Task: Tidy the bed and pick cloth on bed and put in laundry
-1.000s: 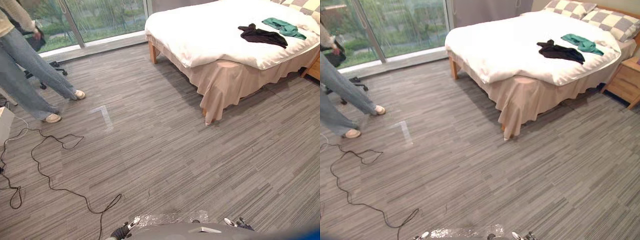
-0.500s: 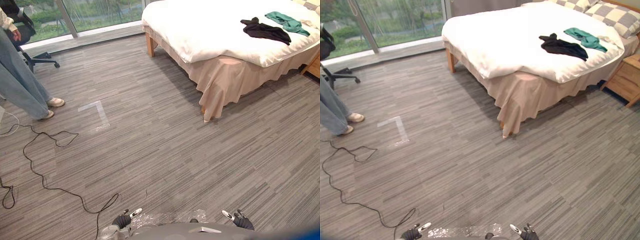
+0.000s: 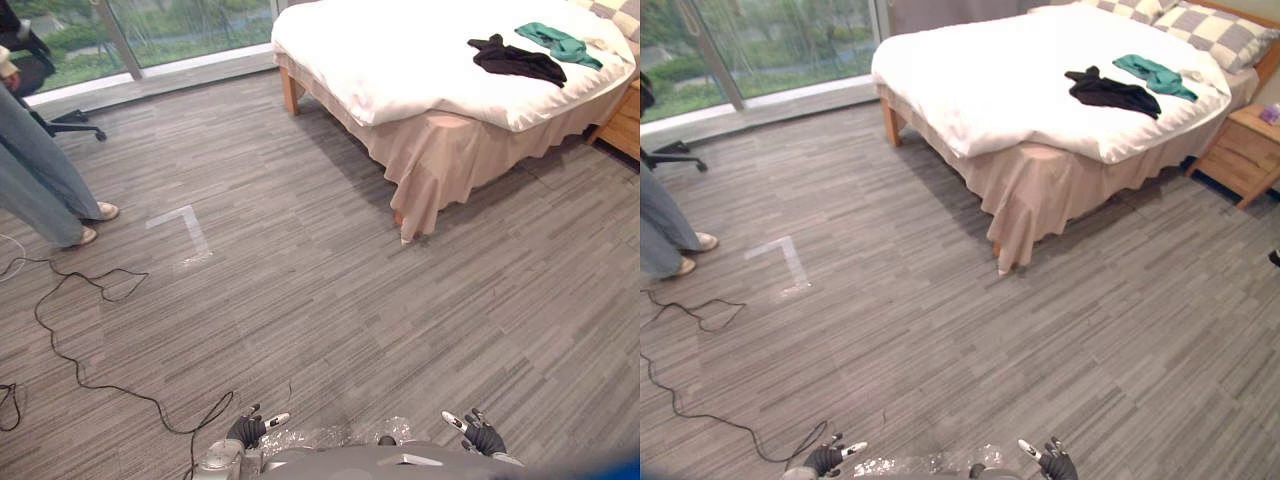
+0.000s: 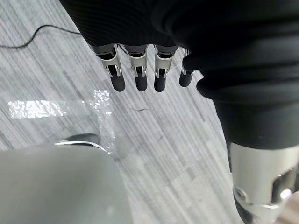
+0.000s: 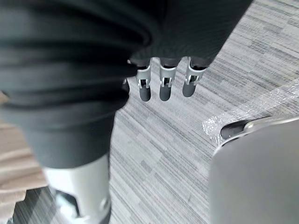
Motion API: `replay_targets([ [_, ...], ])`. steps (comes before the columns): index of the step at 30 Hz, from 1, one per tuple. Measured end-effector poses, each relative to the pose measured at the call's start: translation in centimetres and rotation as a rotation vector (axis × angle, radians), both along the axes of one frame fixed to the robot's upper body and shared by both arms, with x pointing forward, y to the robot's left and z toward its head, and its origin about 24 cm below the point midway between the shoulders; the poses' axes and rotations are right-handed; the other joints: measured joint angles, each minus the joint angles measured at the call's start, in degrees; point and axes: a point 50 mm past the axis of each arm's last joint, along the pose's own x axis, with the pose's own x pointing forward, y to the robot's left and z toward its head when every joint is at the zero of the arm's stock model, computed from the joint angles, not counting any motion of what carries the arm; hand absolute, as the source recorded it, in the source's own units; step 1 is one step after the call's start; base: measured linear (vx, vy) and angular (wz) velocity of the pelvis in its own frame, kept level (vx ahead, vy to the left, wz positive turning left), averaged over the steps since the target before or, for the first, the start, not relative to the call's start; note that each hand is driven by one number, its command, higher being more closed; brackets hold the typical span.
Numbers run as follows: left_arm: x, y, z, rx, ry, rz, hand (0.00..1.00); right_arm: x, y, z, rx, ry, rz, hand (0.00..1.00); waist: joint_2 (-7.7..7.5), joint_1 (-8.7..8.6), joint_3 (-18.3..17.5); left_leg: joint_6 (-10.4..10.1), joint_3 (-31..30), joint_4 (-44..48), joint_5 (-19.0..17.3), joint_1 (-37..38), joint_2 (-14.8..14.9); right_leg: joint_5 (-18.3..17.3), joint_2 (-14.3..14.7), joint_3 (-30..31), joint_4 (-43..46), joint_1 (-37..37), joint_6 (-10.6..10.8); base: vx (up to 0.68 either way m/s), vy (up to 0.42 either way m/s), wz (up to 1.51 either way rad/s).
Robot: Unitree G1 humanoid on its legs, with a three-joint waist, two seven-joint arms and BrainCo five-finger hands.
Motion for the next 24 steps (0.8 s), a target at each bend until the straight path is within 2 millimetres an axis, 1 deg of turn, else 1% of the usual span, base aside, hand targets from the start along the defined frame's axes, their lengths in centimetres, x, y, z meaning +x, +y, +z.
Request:
replay_targets([
  [1, 0.5, 0.3, 0.2, 0.017, -0.008, -0.008, 0.0, 0.6, 0.0, 0.2, -0.011, -0.023, -0.009, 0.0, -0.6, 0.04, 1.34, 0.9, 1.35, 3.81, -1.72, -1.81, 0.28, -2.17, -0.58, 0.14, 6.13, -3.77, -0.03, -0.1, -0.061, -0.37],
  [2, 0.6, 0.4, 0.2, 0.03, -0.008, -0.015, 0.0, 0.9, 0.0, 0.4, -0.021, -0.038, -0.018, 0.0, -0.78, 0.04, 2.07, 1.57, 2.78, 5.53, -2.54, -2.48, 0.68, -3.05, -1.0, -0.41, 9.35, -5.66, 0.43, -0.09, -0.057, -0.47],
  [3, 0.6, 0.4, 0.2, 0.037, -0.006, -0.017, 0.0, 1.2, -0.2, 0.5, -0.03, -0.045, -0.026, 0.0, -0.79, 0.04, 2.41, 1.79, 3.89, 6.39, -3.0, -2.74, 1.05, -3.47, -1.19, -0.89, 11.52, -6.85, 0.71, -0.08, -0.066, -0.65],
  [4, 0.6, 0.5, 0.2, 0.04, -0.001, -0.017, 0.0, 1.7, -0.2, 0.6, -0.039, -0.06, -0.046, 0.0, -0.62, 0.03, 3.0, 2.46, 6.51, 7.76, -3.77, -3.0, 1.89, -4.2, -2.1, -3.26, 16.06, -9.39, 2.06, -0.05, -0.088, -0.87],
  [5, 0.6, 0.6, 0.2, 0.042, -0.001, -0.01, 0.0, 2.3, -0.4, 0.8, -0.044, -0.074, -0.065, 0.0, -0.66, -0.09, 3.81, 2.71, 8.98, 8.8, -4.32, -2.53, 2.44, -5.59, -4.15, -7.35, 21.04, -11.92, 2.8, -0.03, -0.095, -0.91],
  [6, 0.5, 0.7, 0.2, 0.04, 0.001, -0.003, 0.0, 2.5, -0.4, 0.8, -0.039, -0.079, -0.077, 0.0, -0.24, -0.18, 4.33, 2.47, 9.88, 9.21, -4.78, -2.07, 2.94, -6.34, -5.28, -9.4, 22.83, -12.64, 2.38, 0.03, -0.123, -0.84],
  [7, 0.6, 0.5, 0.2, 0.035, 0.002, 0.005, 0.0, 2.6, -0.7, 0.9, -0.037, -0.087, -0.096, 0.0, 0.25, -0.78, 4.77, 1.4, 11.0, 10.67, -6.02, -1.48, 4.91, -6.91, -6.7, -12.72, 23.91, -12.98, 1.45, 0.07, -0.118, -0.58],
  [8, 0.8, 0.3, 0.2, 0.032, -0.003, 0.005, 0.0, 2.6, -0.9, 1.0, -0.035, -0.09, -0.112, 0.0, 1.2, -1.35, 5.29, 0.79, 11.51, 11.15, -6.45, -1.11, 6.22, -6.97, -6.91, -13.55, 23.49, -13.08, 1.35, 0.11, -0.187, -0.59],
  [9, 1.0, 0.1, 0.2, 0.029, -0.007, -0.003, 0.0, 2.7, -1.2, 1.1, -0.028, -0.103, -0.139, 0.0, 2.25, -1.94, 5.61, -0.28, 11.83, 11.92, -7.03, -0.84, 9.2, -6.77, -6.87, -14.06, 21.38, -13.61, 1.66, 0.14, -0.26, -0.44],
  [10, 1.5, 0.0, 0.3, 0.029, -0.018, -0.006, 0.0, 2.8, -1.3, 1.2, -0.026, -0.113, -0.155, 0.0, 2.72, -2.54, 5.85, -2.1, 12.0, 11.84, -7.08, -0.87, 12.03, -5.82, -7.1, -13.57, 19.09, -15.5, 3.11, 0.14, -0.305, -0.39],
  [11, 1.8, 0.0, 0.4, 0.029, -0.024, -0.008, 0.0, 2.8, -1.4, 1.2, -0.02, -0.115, -0.17, 0.0, 2.83, -2.61, 5.93, -3.16, 12.19, 11.62, -6.97, -0.88, 13.43, -5.07, -7.32, -12.56, 17.98, -16.98, 3.98, 0.18, -0.393, -0.36],
  [12, 2.3, 0.0, 0.5, 0.03, -0.034, -0.01, 0.0, 2.5, -1.4, 1.1, -0.012, -0.111, -0.185, 0.0, 2.75, -2.62, 6.01, -5.01, 12.49, 10.69, -6.94, -0.42, 15.53, -2.6, -8.44, -10.63, 15.89, -20.1, 4.79, 0.24, -0.453, -0.39],
  [13, 2.5, 0.0, 0.6, 0.03, -0.044, -0.011, 0.0, 1.8, -1.4, 0.9, -0.009, -0.096, -0.188, 0.0, 2.48, -2.75, 6.19, -7.38, 13.38, 9.36, -6.53, 1.39, 17.26, 0.82, -9.86, -8.16, 13.7, -22.48, 5.15, 0.36, -0.58, -0.35],
  [14, 2.6, 0.0, 0.6, 0.029, -0.046, -0.011, 0.0, 1.4, -1.4, 0.8, -0.006, -0.087, -0.189, 0.0, 2.37, -2.95, 6.24, -8.42, 13.73, 8.86, -6.58, 2.61, 17.94, 2.21, -10.64, -7.51, 12.93, -23.17, 5.22, 0.43, -0.63, -0.26],
  [15, 2.5, 0.0, 0.5, 0.027, -0.046, -0.007, 0.0, 0.3, -1.1, 0.5, 0.003, -0.066, -0.191, 0.0, 1.87, -3.25, 6.36, -9.34, 15.08, 7.5, -6.97, 5.94, 18.93, 3.48, -12.96, -6.16, 13.16, -23.24, 5.35, 0.51, -0.674, -0.22],
  [16, 1.9, 0.0, 0.4, 0.021, -0.037, 0.018, 0.0, -1.2, -1.5, 0.3, -0.001, -0.036, -0.207, 0.0, 2.36, -3.91, 6.41, -8.32, 16.26, 5.86, -7.41, 10.8, 20.72, 4.26, -13.3, -7.92, 19.96, -23.56, 3.61, 0.48, -0.56, -0.19],
  [17, 1.5, -0.4, 0.2, 0.007, -0.031, 0.035, 0.0, -1.4, -1.7, 0.3, -0.009, -0.03, -0.191, 0.0, 3.92, -4.3, 6.38, -7.04, 16.08, 6.44, -6.45, 11.92, 22.29, 0.41, -12.1, -8.23, 23.88, -23.9, 3.22, 0.43, -0.445, -0.24],
  [18, 1.4, -0.7, 0.1, -0.014, -0.034, 0.056, 0.0, -1.5, -1.7, 0.2, -0.01, -0.021, -0.182, 0.0, 4.25, -4.99, 6.11, -4.52, 14.79, 9.2, -3.03, 11.68, 24.11, -3.68, -11.19, -8.25, 28.13, -24.71, 1.62, 0.52, -0.592, -0.36],
  [19, 1.5, -1.7, 0.0, -0.053, -0.039, 0.072, 0.0, -1.4, -1.7, 0.2, -0.018, -0.023, -0.167, 0.0, 4.92, -5.7, 5.55, -0.34, 11.89, 15.39, 3.55, 9.54, 26.68, -8.11, -9.22, -9.06, 30.99, -24.41, -1.34, 0.62, -0.716, -0.48],
  [20, 1.5, -2.2, -0.1, -0.07, -0.042, 0.079, 0.0, -1.2, -1.9, 0.2, -0.028, -0.025, -0.147, 0.0, 5.12, -5.8, 5.4, -0.13, 10.41, 20.8, 5.39, 7.71, 28.16, -9.2, -7.75, -9.56, 30.91, -23.53, -3.21, 0.52, -0.601, -0.48],
  [21, 1.5, -2.3, -0.1, -0.075, -0.048, 0.083, 0.0, -1.0, -1.9, 0.2, -0.032, -0.026, -0.133, 0.0, 5.68, -5.77, 5.1, -0.22, 9.72, 25.32, 5.2, 6.43, 28.99, -9.84, -6.55, -9.53, 30.34, -22.31, -4.3, 0.46, -0.419, -0.4],
  [22, 1.5, -2.4, 0.0, -0.082, -0.06, 0.101, 0.0, -0.7, -2.0, 0.2, -0.036, -0.029, -0.106, 0.0, 5.85, -5.75, 5.02, -1.69, 7.43, 34.17, 3.72, 3.37, 29.34, -10.52, -3.62, -9.93, 27.17, -18.36, -5.48, 0.57, -0.433, -0.35],
  [23, 1.6, -2.8, 0.0, -0.107, -0.087, 0.147, 0.0, -0.6, -2.3, 0.3, -0.051, -0.034, -0.057, 0.0, 6.05, -5.17, 4.84, -3.53, 0.62, 42.51, 0.51, -1.3, 26.63, -10.28, 0.18, -10.12, 20.52, -12.13, -6.38, 0.68, -0.498, -0.31],
  [24, 1.7, -3.0, 0.1, -0.114, -0.102, 0.153, 0.0, -0.4, -2.3, 0.3, -0.057, -0.037, -0.039, 0.0, 6.31, -4.63, 4.68, -3.86, -1.16, 44.98, -0.68, -3.06, 25.02, -9.94, 1.23, -10.06, 17.66, -9.63, -6.9, 0.56, -0.349, -0.21],
])
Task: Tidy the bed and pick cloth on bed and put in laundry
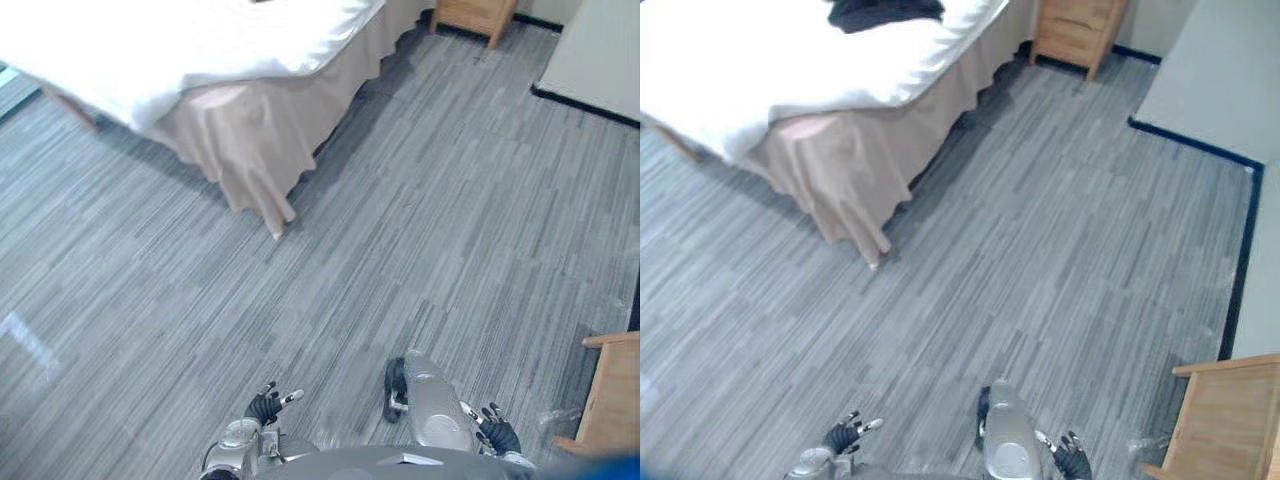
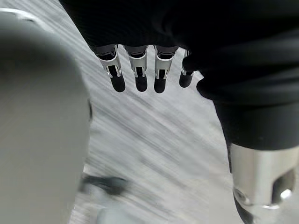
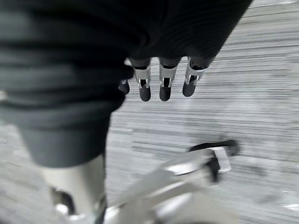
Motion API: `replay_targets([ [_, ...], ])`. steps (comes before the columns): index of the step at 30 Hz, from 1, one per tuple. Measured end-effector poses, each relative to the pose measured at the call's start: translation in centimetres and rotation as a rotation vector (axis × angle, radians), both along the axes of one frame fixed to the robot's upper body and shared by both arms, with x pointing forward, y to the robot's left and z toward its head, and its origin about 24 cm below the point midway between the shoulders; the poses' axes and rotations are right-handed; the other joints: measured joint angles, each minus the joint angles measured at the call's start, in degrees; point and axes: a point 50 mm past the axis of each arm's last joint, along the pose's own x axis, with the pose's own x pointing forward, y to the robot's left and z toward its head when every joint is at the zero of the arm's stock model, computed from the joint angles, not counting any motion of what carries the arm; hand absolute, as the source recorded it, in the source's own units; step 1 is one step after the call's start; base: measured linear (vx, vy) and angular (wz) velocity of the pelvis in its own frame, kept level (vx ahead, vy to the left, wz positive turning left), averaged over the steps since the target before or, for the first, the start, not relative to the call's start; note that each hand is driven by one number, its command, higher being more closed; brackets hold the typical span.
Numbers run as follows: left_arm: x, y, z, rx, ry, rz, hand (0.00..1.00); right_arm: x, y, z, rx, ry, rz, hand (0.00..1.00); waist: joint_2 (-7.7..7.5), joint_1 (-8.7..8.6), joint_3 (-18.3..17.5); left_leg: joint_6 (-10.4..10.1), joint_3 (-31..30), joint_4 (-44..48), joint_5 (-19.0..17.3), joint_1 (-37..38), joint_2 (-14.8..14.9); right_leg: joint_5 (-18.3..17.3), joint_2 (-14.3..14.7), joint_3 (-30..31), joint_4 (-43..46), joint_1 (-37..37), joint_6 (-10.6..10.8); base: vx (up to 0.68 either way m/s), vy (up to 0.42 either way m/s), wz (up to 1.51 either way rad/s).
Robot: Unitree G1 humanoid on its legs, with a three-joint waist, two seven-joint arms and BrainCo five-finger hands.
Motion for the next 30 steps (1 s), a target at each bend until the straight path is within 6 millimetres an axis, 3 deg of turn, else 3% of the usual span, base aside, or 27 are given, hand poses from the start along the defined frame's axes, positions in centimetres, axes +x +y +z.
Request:
replay_targets([
  [1, 0.1, -0.1, 0.1, -0.005, -0.022, 0.008, 0.0, 0.4, 0.0, 0.1, -0.007, -0.007, 0.022, 0.0, -0.1, 0.28, 0.02, -0.11, -1.32, 2.0, -1.21, -2.22, -2.08, 0.4, 1.06, 0.05, -2.93, 2.64, -0.3, 0.51, -0.26, -0.16],
  [2, 0.8, 0.1, 0.7, 0.007, -0.082, 0.007, 0.0, 1.4, -0.2, 0.4, -0.015, -0.034, 0.057, 0.0, -0.86, 0.85, 0.32, 0.47, -2.39, 4.02, -4.24, -7.66, -7.21, 1.49, 2.76, 0.39, -9.09, 8.09, -0.92, 0.39, -0.195, -0.11],
  [3, 1.0, 0.2, 0.7, 0.009, -0.091, 0.007, 0.0, 1.6, -0.2, 0.4, -0.016, -0.04, 0.063, 0.0, -0.96, 1.19, 0.38, 0.72, -2.36, 4.01, -4.85, -8.61, -8.25, 1.58, 2.95, 0.55, -10.06, 9.05, -0.97, 0.48, -0.222, -0.19],
  [5, 2.1, 0.1, 1.5, 0.004, -0.174, 0.041, 0.0, 2.8, -0.1, 0.8, -0.018, -0.084, 0.083, 0.0, -1.98, 3.8, 1.15, 2.54, 1.4, -0.67, -7.97, -17.77, -18.04, 2.25, 3.37, 1.12, -16.15, 17.91, -0.61, 0.56, -0.188, -0.27],
  [6, 2.3, 0.0, 1.6, -0.001, -0.186, 0.047, 0.0, 2.9, -0.1, 0.9, -0.02, -0.091, 0.084, 0.0, -2.27, 4.49, 1.41, 2.81, 3.39, -3.11, -7.81, -19.4, -19.37, 2.18, 3.37, 1.1, -16.67, 19.64, 0.06, 0.64, -0.171, -0.34],
  [8, 2.7, -0.4, 1.8, -0.008, -0.213, 0.047, 0.0, 3.4, 0.2, 1.1, -0.02, -0.116, 0.093, 0.0, -1.68, 5.83, 1.16, 5.34, 12.54, -12.44, -4.58, -21.71, -20.49, 0.88, 3.81, 1.01, -17.72, 24.15, 2.56, 0.51, -0.109, -0.32],
  [9, 2.4, -0.7, 1.6, -0.017, -0.199, 0.046, 0.0, 3.4, 0.4, 1.3, -0.025, -0.129, 0.109, 0.0, -0.51, 5.72, 0.27, 8.34, 20.76, -19.99, 1.75, -21.79, -19.69, 0.1, 5.59, 0.62, -19.01, 27.47, 3.95, 0.73, -0.087, -0.12],
  [10, 1.8, -1.4, 1.2, -0.039, -0.167, 0.05, 0.0, 3.2, 1.1, 1.3, -0.01, -0.144, 0.103, 0.0, 0.99, 5.84, -1.21, 19.97, 30.22, -26.85, 7.89, -20.57, -18.51, -1.7, 8.19, 0.58, -19.44, 30.65, 5.48, 0.61, -0.064, -0.01],
  [11, 1.7, -1.3, 1.2, -0.036, -0.162, 0.052, 0.0, 3.2, 1.4, 1.2, -0.001, -0.139, 0.097, 0.0, 0.67, 6.0, -1.77, 21.3, 31.8, -27.16, 5.66, -19.64, -19.09, -2.13, 7.9, 0.23, -19.32, 31.07, 5.16, 0.65, -0.022, 0.3],
  [12, 2.3, -0.1, 1.5, -0.007, -0.168, 0.049, 0.0, 3.3, 2.4, 0.9, 0.025, -0.131, 0.099, 0.0, -3.4, 5.98, -3.15, 20.41, 32.39, -27.99, 2.61, -19.09, -21.94, -3.59, 5.27, -0.48, -16.69, 30.74, 5.04, 0.49, -0.023, 0.44],
  [13, 2.6, 0.2, 1.5, -0.005, -0.166, 0.065, 0.0, 3.6, 2.5, 0.9, 0.024, -0.126, 0.121, 0.0, -4.82, 6.18, -4.11, 21.39, 31.48, -28.43, 0.69, -19.07, -23.54, -3.16, 3.67, -1.29, -8.84, 27.19, 6.17, 0.59, -0.005, 0.54],
  [14, 2.5, 0.2, 1.5, -0.002, -0.16, 0.072, 0.0, 4.1, 2.6, 1.0, 0.028, -0.128, 0.126, 0.0, -5.4, 6.16, -4.37, 21.27, 30.77, -28.3, -0.22, -18.7, -24.09, -2.09, 2.58, -1.98, -2.66, 24.75, 7.53, 0.67, 0.027, 0.64],
  [15, 2.7, 0.3, 1.5, 0.008, -0.15, 0.077, 0.0, 4.1, 2.4, 0.8, 0.029, -0.102, 0.131, 0.0, -5.71, 6.01, -4.29, 20.53, 28.11, -27.69, -1.67, -17.11, -25.09, 1.93, -0.29, -2.01, 11.25, 19.88, 10.56, 0.69, 0.048, 0.91],
  [16, 2.6, 0.2, 1.3, 0.019, -0.128, 0.087, 0.0, 4.2, 2.0, 0.7, 0.022, -0.077, 0.161, 0.0, -5.52, 5.83, -4.2, 19.66, 25.28, -27.6, -2.82, -13.91, -26.15, 2.9, -3.04, -1.72, 23.67, 16.02, 11.11, 0.59, 0.031, 1.03],
  [18, 1.7, -0.4, 0.8, 0.023, -0.075, 0.084, 0.0, 3.7, 2.0, 0.6, 0.023, -0.057, 0.176, 0.0, -4.12, 5.58, -4.19, 19.05, 18.58, -29.83, -3.15, -6.98, -27.26, 2.02, -7.06, -3.13, 31.14, 13.59, 9.73, 0.57, -0.032, 1.39],
  [19, 1.2, -0.5, 0.5, 0.028, -0.048, 0.078, 0.0, 3.3, 2.2, 0.5, 0.031, -0.061, 0.173, 0.0, -3.12, 5.26, -4.25, 18.32, 14.2, -31.98, -2.7, -3.07, -27.24, 1.89, -8.36, -2.92, 30.54, 11.37, 9.43, 0.65, -0.081, 1.61],
  [21, 1.0, -0.5, 0.4, 0.031, -0.032, 0.081, 0.0, 3.3, 2.2, 0.8, 0.023, -0.084, 0.166, 0.0, -2.64, 4.79, -4.62, 17.05, 8.89, -34.54, -2.29, 0.14, -27.21, 1.97, -9.77, -0.85, 26.96, 7.41, 9.57, 0.45, -0.159, 1.81],
  [22, 0.9, -0.4, 0.3, 0.032, -0.009, 0.081, 0.0, 3.2, 2.1, 0.9, 0.015, -0.101, 0.149, 0.0, -2.94, 4.65, -4.58, 15.51, 3.04, -36.62, -1.82, 2.51, -27.27, 2.47, -10.44, 2.88, 19.85, 5.03, 10.46, 0.41, -0.205, 2.03],
  [25, 0.6, 0.0, 0.2, 0.047, 0.013, 0.09, 0.0, 2.3, 2.3, 0.7, 0.016, -0.104, 0.094, 0.0, -4.08, 4.76, -5.26, 13.44, -6.69, -37.71, -2.14, 3.62, -27.03, 4.21, -9.68, 9.77, 4.88, 3.47, 11.89, 0.33, -0.29, 1.98],
  [26, -0.2, 0.5, 0.0, 0.057, 0.031, 0.128, 0.0, 2.2, 2.3, 0.7, 0.018, -0.113, 0.08, 0.0, -4.19, 4.88, -5.34, 11.86, -11.4, -37.37, -2.96, 4.21, -26.63, 6.2, -8.98, 13.81, -3.78, 3.56, 12.21, 0.31, -0.347, 1.77],
  [28, -0.7, 0.9, 0.0, 0.069, 0.035, 0.18, 0.0, 2.3, 2.6, 0.8, 0.021, -0.122, 0.101, 0.0, -4.38, 5.21, -5.53, 9.93, -14.17, -36.73, -4.03, 4.69, -26.05, 9.98, -8.71, 15.27, -10.34, 3.49, 11.91, 0.33, -0.396, 1.17],
  [29, -1.0, 1.6, 0.0, 0.083, 0.03, 0.209, 0.0, 2.5, 3.9, 0.7, 0.047, -0.125, 0.162, 0.0, -5.64, 6.23, -6.37, 7.11, -14.75, -35.79, -5.6, 5.03, -25.85, 17.86, -8.37, 15.8, -15.11, 3.56, 11.46, 0.35, -0.457, 0.74],
  [30, -1.3, 1.9, 0.0, 0.091, 0.032, 0.222, 0.0, 2.5, 4.5, 0.6, 0.061, -0.126, 0.189, 0.0, -6.56, 6.4, -6.95, 5.85, -14.79, -35.42, -6.35, 5.1, -25.91, 18.88, -8.62, 15.51, -15.44, 3.68, 12.62, 0.42, -0.558, 0.51],
])
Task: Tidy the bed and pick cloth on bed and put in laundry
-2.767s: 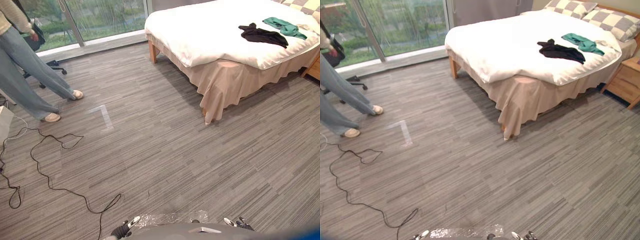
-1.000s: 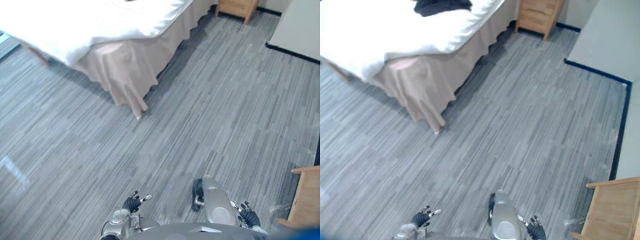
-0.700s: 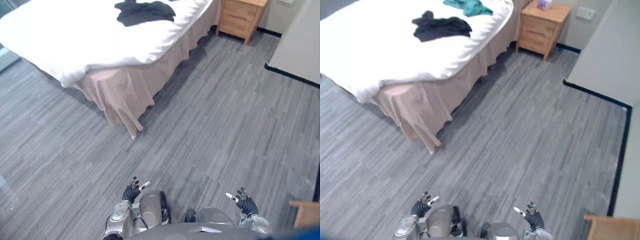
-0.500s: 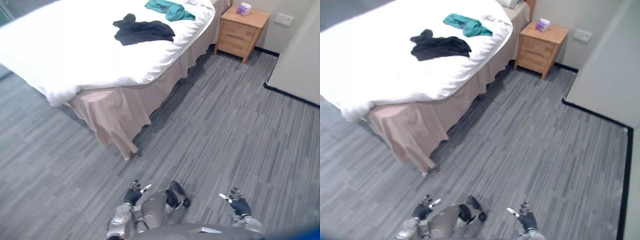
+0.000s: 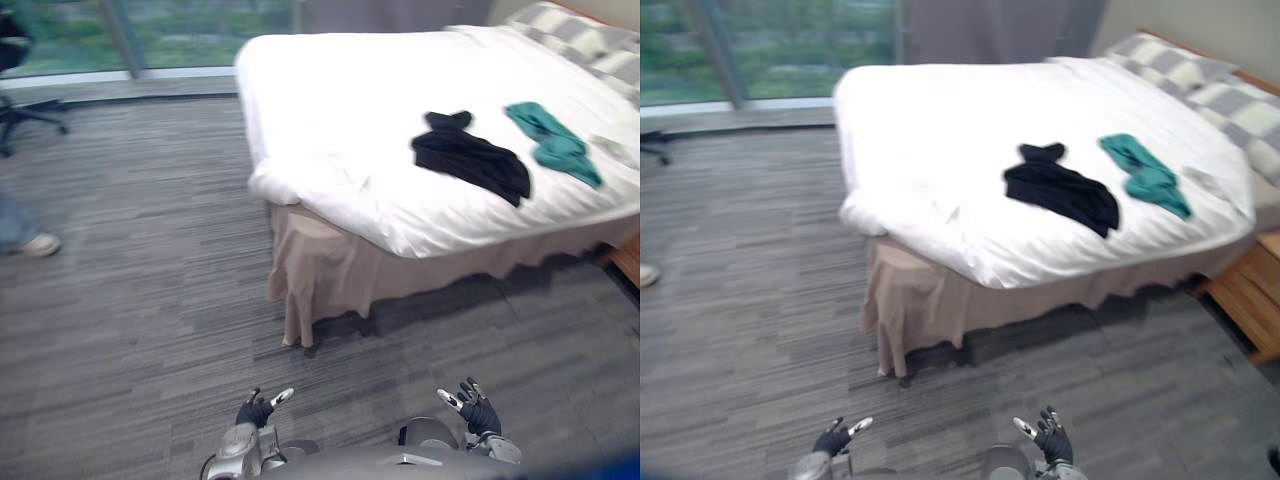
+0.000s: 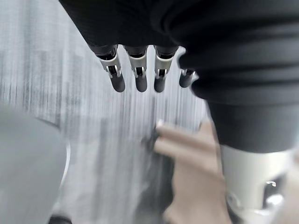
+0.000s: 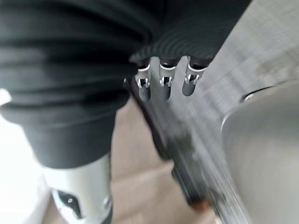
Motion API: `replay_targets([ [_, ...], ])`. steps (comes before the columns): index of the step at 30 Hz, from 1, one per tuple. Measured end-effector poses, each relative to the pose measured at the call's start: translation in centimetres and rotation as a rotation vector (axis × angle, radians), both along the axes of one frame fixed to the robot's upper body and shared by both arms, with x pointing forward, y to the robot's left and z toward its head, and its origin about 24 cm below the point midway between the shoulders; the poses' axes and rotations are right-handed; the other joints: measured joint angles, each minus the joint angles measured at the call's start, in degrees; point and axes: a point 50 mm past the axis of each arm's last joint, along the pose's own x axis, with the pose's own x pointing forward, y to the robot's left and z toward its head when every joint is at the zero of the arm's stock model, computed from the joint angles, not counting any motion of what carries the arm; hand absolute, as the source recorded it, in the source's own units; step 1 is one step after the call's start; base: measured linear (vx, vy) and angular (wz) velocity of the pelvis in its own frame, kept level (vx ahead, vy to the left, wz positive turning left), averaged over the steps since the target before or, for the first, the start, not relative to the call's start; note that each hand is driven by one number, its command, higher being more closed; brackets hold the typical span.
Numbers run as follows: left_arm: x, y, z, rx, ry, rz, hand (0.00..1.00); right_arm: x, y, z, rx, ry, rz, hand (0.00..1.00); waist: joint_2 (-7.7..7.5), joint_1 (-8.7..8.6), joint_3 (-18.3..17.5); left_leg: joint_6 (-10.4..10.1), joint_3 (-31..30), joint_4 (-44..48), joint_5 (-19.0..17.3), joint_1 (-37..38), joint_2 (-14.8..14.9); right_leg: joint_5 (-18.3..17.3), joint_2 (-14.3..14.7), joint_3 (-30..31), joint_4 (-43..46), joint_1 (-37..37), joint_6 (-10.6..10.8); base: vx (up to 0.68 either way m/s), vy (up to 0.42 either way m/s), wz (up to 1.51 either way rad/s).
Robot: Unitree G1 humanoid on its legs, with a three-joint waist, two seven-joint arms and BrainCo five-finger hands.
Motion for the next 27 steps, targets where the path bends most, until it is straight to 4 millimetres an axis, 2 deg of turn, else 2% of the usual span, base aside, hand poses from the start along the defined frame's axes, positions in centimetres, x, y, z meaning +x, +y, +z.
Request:
replay_targets([
  [1, -0.6, -0.4, -0.2, -0.013, 0.016, 0.015, 0.0, 0.4, -0.4, 0.2, -0.008, -0.013, 0.041, 0.0, 2.0, 0.02, -0.86, -1.68, 0.63, 0.62, -0.81, 0.26, 2.79, -1.55, 1.42, -2.25, 0.75, 0.68, -0.28, 0.26, -0.342, 0.28],
  [3, -1.0, -1.8, -0.5, -0.046, 0.029, 0.014, 0.0, 0.9, -1.1, 0.4, -0.013, -0.034, 0.037, 0.0, 3.98, -0.26, -1.98, -3.67, 3.84, -0.37, -0.19, 0.29, 5.88, -3.21, 3.13, -4.62, 0.76, 0.87, -2.21, 0.3, -0.377, 0.34],
  [4, -0.8, -2.4, -0.5, -0.061, 0.023, 0.018, 0.0, 1.4, -0.8, 0.5, 0.002, -0.044, 0.034, 0.0, 5.03, -0.3, -2.18, -5.39, 6.34, -1.16, 1.18, 0.85, 7.17, -4.52, 3.47, -5.81, 1.53, 1.27, -3.07, 0.25, -0.316, 0.41],
  [6, -0.8, -2.2, -0.5, -0.065, 0.019, 0.032, 0.0, 1.4, -0.6, 0.5, 0.013, -0.046, 0.048, 0.0, 4.47, -0.4, -1.78, -5.88, 9.32, 1.88, 2.76, 0.35, 8.24, -6.48, 3.26, -8.06, 1.96, 3.38, -3.9, 0.15, -0.289, 0.61],
  [8, -0.8, -1.9, -0.4, -0.065, 0.005, 0.049, 0.0, 1.0, -0.6, 0.3, 0.032, -0.028, 0.037, 0.0, 4.08, -0.44, -1.25, -5.91, 11.66, 12.02, 3.3, -3.24, 10.23, -8.53, 2.99, -10.96, 1.75, 6.31, -4.17, 0.07, -0.26, 0.78],
  [9, -0.5, -1.8, -0.2, -0.056, -0.016, 0.038, 0.0, 0.8, -0.7, 0.2, 0.041, -0.012, 0.025, 0.0, 4.01, -0.5, -0.84, -5.38, 13.94, 19.61, 3.81, -6.52, 12.26, -9.67, 2.98, -12.4, 1.49, 8.43, -4.17, 0.03, -0.202, 0.69],
  [10, -0.3, -1.9, -0.1, -0.05, -0.03, 0.015, 0.0, 0.6, -0.9, 0.0, 0.048, 0.012, 0.013, 0.0, 4.09, -0.55, -0.79, -4.97, 17.17, 22.67, 3.57, -8.05, 14.18, -10.28, 2.98, -13.45, 1.31, 9.89, -3.86, 0.02, -0.128, 0.6],
  [11, -0.2, -1.9, -0.1, -0.04, -0.034, -0.009, 0.0, 0.4, -1.0, -0.1, 0.051, 0.023, 0.006, 0.0, 4.12, -0.7, -0.8, -4.88, 18.54, 21.84, 3.49, -8.25, 14.64, -10.31, 2.92, -13.71, 1.06, 10.32, -3.81, 0.03, -0.064, 0.32],
  [12, 0.0, -1.9, 0.0, -0.024, -0.037, -0.059, 0.0, 0.1, -1.1, -0.3, 0.051, 0.048, -0.005, 0.0, 4.15, -0.89, -0.77, -5.02, 20.38, 16.24, 3.53, -8.11, 14.51, -10.13, 2.79, -13.71, 0.49, 10.58, -3.51, 0.02, -0.01, 0.12],
  [14, 0.0, -2.0, -0.1, -0.022, -0.025, -0.099, 0.0, -0.4, -1.7, -0.6, 0.049, 0.087, -0.048, 0.0, 4.72, -1.53, -0.82, -6.16, 21.53, 1.54, 5.44, -5.05, 12.29, -9.3, 2.63, -12.91, -0.56, 9.93, -2.36, 0.05, 0.074, -0.09],
  [16, 0.0, -2.1, -0.3, -0.02, -0.008, -0.139, 0.0, -0.7, -1.9, -0.7, 0.057, 0.101, -0.077, 0.0, 4.13, -1.72, -0.66, -5.45, 23.16, -5.03, 8.5, -3.02, 9.96, -6.27, 1.99, -12.07, -5.54, 10.81, -1.69, 0.1, 0.099, -0.2],
  [17, 0.3, -2.1, -0.2, -0.013, -0.015, -0.159, 0.0, -0.7, -2.1, -0.7, 0.059, 0.098, -0.101, 0.0, 3.92, -1.75, -0.13, -5.22, 23.63, -6.2, 9.2, -2.18, 9.32, -4.31, 2.11, -12.03, -8.78, 12.37, -1.45, 0.13, 0.098, -0.17],
  [21, 0.5, -2.1, -0.1, -0.018, -0.03, -0.21, 0.0, -1.5, -2.9, -0.8, 0.058, 0.113, -0.161, 0.0, 4.09, -1.83, 0.22, -5.12, 24.88, -6.41, 9.27, -1.23, 8.15, -2.57, 1.81, -10.53, -12.55, 13.94, -0.78, 0.11, 0.065, -0.23],
  [23, 0.8, -2.7, -0.1, -0.029, -0.032, -0.263, 0.0, -1.7, -3.4, -0.7, 0.053, 0.109, -0.193, 0.0, 5.07, -2.1, 0.48, -4.86, 25.4, -7.91, 9.44, -0.36, 7.54, -2.52, 1.69, -9.84, -12.92, 13.9, -0.73, 0.07, 0.034, -0.17],
  [26, 0.9, -2.9, -0.1, -0.051, -0.05, -0.209, 0.0, -1.8, -3.8, -0.7, 0.047, 0.109, -0.22, 0.0, 5.1, -2.21, 0.71, -4.77, 25.76, -9.08, 9.51, 0.37, 7.25, -3.15, 1.76, -9.56, -11.88, 13.31, -1.06, 0.04, 0.017, -0.12],
  [27, 1.0, -2.6, -0.1, -0.042, -0.06, -0.138, 0.0, -1.7, -3.8, -0.7, 0.047, 0.102, -0.229, 0.0, 4.49, -2.01, 1.36, -4.77, 26.02, -9.92, 9.5, 1.23, 6.94, -5.35, 1.28, -9.18, -7.59, 11.51, -1.13, 0.02, 0.004, -0.13],
])
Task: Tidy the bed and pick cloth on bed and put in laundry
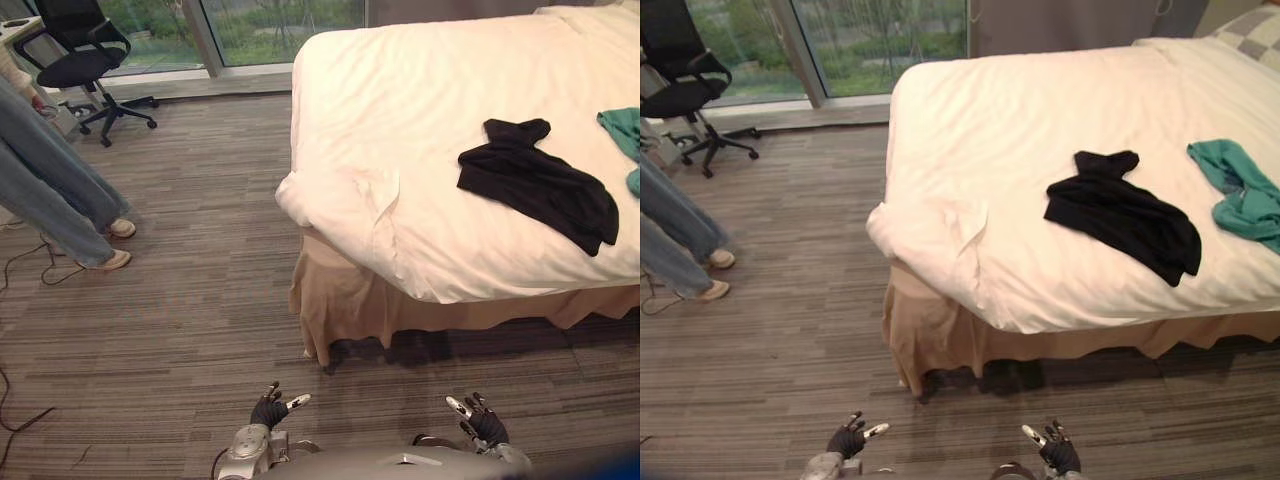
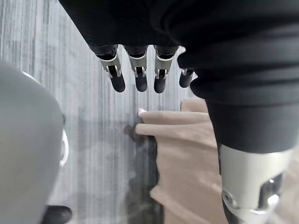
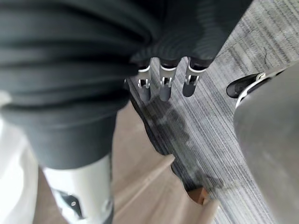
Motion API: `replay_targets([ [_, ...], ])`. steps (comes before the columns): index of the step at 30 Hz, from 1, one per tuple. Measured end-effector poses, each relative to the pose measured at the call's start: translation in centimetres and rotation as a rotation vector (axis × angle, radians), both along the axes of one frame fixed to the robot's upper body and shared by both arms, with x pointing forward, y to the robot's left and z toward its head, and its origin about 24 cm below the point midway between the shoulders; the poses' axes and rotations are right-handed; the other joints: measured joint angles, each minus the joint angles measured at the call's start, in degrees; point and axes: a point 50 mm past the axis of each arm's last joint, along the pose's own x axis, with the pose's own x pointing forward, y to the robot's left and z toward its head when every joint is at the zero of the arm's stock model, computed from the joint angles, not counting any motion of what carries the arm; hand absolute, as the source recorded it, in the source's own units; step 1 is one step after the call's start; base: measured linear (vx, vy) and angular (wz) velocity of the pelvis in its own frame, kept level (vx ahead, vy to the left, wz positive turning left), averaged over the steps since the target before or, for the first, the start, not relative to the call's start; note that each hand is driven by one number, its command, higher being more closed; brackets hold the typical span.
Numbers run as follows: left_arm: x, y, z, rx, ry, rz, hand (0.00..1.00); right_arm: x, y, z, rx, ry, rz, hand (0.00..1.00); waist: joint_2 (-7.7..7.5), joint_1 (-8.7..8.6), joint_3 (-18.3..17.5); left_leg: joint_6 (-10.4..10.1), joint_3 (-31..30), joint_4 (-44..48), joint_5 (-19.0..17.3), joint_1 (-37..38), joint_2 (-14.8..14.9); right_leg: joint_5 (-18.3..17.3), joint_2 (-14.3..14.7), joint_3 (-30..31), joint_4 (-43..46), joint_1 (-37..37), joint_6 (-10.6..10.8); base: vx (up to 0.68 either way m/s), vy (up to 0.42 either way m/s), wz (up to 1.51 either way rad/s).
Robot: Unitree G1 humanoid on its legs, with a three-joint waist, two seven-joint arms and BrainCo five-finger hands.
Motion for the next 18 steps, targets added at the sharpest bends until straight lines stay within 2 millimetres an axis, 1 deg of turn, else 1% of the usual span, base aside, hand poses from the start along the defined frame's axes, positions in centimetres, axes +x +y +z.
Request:
replay_targets([
  [1, 0.4, 0.9, 0.3, 0.022, -0.021, 0.093, 0.0, 0.2, 0.0, 0.0, 0.002, -0.007, -0.008, 0.0, -0.11, 0.05, 0.82, 0.0, 0.07, -1.72, -0.01, 1.77, -0.59, -2.56, -0.83, 0.18, 6.31, -2.72, -0.31, 0.0, 0.009, -0.14],
  [2, 0.5, 1.2, 0.3, 0.025, -0.024, 0.121, 0.0, 0.3, 0.0, 0.0, 0.001, -0.007, -0.006, 0.0, -0.29, 0.03, 1.1, 0.0, 0.07, -2.04, -0.01, 2.0, -0.67, -2.75, -0.93, 0.11, 7.22, -3.15, -0.4, -0.05, 0.01, -0.14],
  [3, 0.5, 2.6, 0.6, 0.043, -0.044, 0.262, 0.0, 0.3, 0.0, 0.0, -0.002, -0.005, 0.004, 0.0, -0.75, 0.02, 1.45, -0.08, 0.25, -2.24, 0.05, 2.09, -0.67, -2.88, -1.11, -0.33, 9.37, -4.52, -0.59, -0.06, 0.004, -0.12],
  [4, 0.5, 5.0, 1.2, 0.065, -0.074, 0.446, 0.0, 0.0, 0.1, -0.1, -0.001, 0.007, 0.018, 0.0, -1.1, 0.25, 1.56, -0.08, 0.18, -2.12, 0.06, 1.7, -0.76, -2.87, -1.36, -1.5, 8.82, -4.47, -0.57, -0.05, -0.008, -0.09],
  [5, 0.4, 6.5, 1.6, 0.08, -0.092, 0.543, 0.0, -0.2, 0.1, -0.2, 0.0, 0.015, 0.019, 0.0, -1.34, 0.1, 1.64, -0.05, 0.12, -2.05, 0.11, 1.55, -0.82, -2.76, -1.4, -1.82, 7.74, -4.04, -0.4, 0.0, 0.0, 0.0],
  [6, 0.4, 9.7, 2.7, 0.113, -0.141, 0.721, 0.0, -0.9, 0.0, -0.3, 0.001, 0.032, 0.007, 0.0, -1.32, 0.06, 2.06, -0.02, 0.01, -1.98, 0.2, 1.58, -0.73, -2.18, -1.24, -2.3, 5.61, -2.79, 0.18, -0.02, -0.015, 0.12],
  [7, 0.5, 13.1, 4.2, 0.143, -0.215, 0.886, 0.0, -2.0, -0.1, -0.5, 0.002, 0.059, -0.01, 0.0, -1.39, 0.07, 2.01, 0.02, -0.48, -1.89, 0.29, 1.66, -0.49, -1.27, -0.95, -2.91, 3.76, -1.46, 0.29, -0.01, -0.012, 0.16],
  [8, 0.6, 14.8, 5.2, 0.165, -0.256, 0.956, 0.0, -2.6, -0.1, -0.6, 0.003, 0.073, -0.019, 0.0, -1.3, 0.2, 1.97, 0.02, -0.76, -1.89, 0.29, 1.64, -0.33, -0.98, -0.88, -3.23, 3.05, -1.01, 0.31, -0.02, -0.018, 0.21],
  [9, 0.6, 17.8, 7.4, 0.218, -0.342, 1.074, 0.0, -3.6, -0.2, -0.7, 0.004, 0.095, -0.029, 0.0, -1.06, 0.27, 1.88, 0.03, -1.09, -1.9, 0.29, 1.55, -0.09, -0.36, -0.79, -3.8, 1.83, -0.33, 0.38, -0.02, -0.01, 0.15],
  [10, 0.7, 19.9, 9.3, 0.264, -0.411, 1.148, 0.0, -4.3, -0.2, -0.8, 0.004, 0.109, -0.034, 0.0, -0.97, 0.35, 1.84, 0.03, -1.15, -1.91, 0.29, 1.55, -0.07, 0.09, -0.74, -4.01, 0.87, 0.26, 0.55, -0.03, 0.002, 0.1],
  [13, 0.0, 24.1, 13.8, 0.369, -0.571, 1.317, 0.0, -5.8, -0.1, -0.9, 0.003, 0.143, -0.044, 0.0, -0.22, 0.57, 1.02, 0.03, -0.96, -2.0, 0.29, 0.79, -0.01, 1.2, -0.79, -4.38, -0.97, 0.39, 0.57, -0.01, 0.006, 0.01],
  [14, -0.1, 25.3, 15.4, 0.388, -0.64, 1.347, 0.0, -6.2, -0.1, -0.9, 0.001, 0.146, -0.054, 0.0, 0.19, 0.68, 0.74, 0.03, -0.71, -2.0, 0.29, 0.42, 0.11, 1.69, -0.72, -4.47, -1.85, 0.4, 0.61, 0.0, 0.0, 0.0],
  [15, -0.1, 25.8, 16.3, 0.398, -0.677, 1.357, 0.0, -6.3, -0.2, -0.8, -0.002, 0.143, -0.057, 0.0, 0.43, 0.82, 0.57, 0.02, -0.54, -2.0, 0.29, 0.32, 0.19, 1.87, -0.63, -4.47, -2.14, 0.38, 0.55, 0.0, 0.0, 0.0],
  [16, 0.4, 26.9, 18.6, 0.429, -0.768, 1.352, 0.0, -6.9, -0.3, -0.7, -0.009, 0.146, -0.065, 0.0, 0.81, 1.08, -0.35, -0.06, -0.42, -1.97, 0.24, -0.18, 0.37, 1.94, -0.37, -4.5, -2.68, 0.32, 0.51, 0.0, 0.0, 0.0],
  [17, 0.9, 27.2, 19.6, 0.452, -0.803, 1.327, 0.0, -7.2, -0.3, -0.7, -0.01, 0.15, -0.069, 0.0, 0.88, 1.22, -0.98, -0.11, -0.42, -1.97, 0.2, -0.42, 0.48, 1.96, -0.25, -4.54, -2.84, 0.32, 0.48, 0.03, -0.029, 0.01],
  [18, 2.7, 27.6, 22.9, 0.552, -0.903, 1.184, 0.0, -7.7, -0.4, -0.6, -0.014, 0.152, -0.077, 0.0, 0.99, 1.63, -1.66, -0.38, -0.43, -1.86, 0.04, -0.33, 0.89, 1.93, 0.19, -4.54, -3.15, 0.38, 0.36, 0.05, -0.041, 0.03],
])
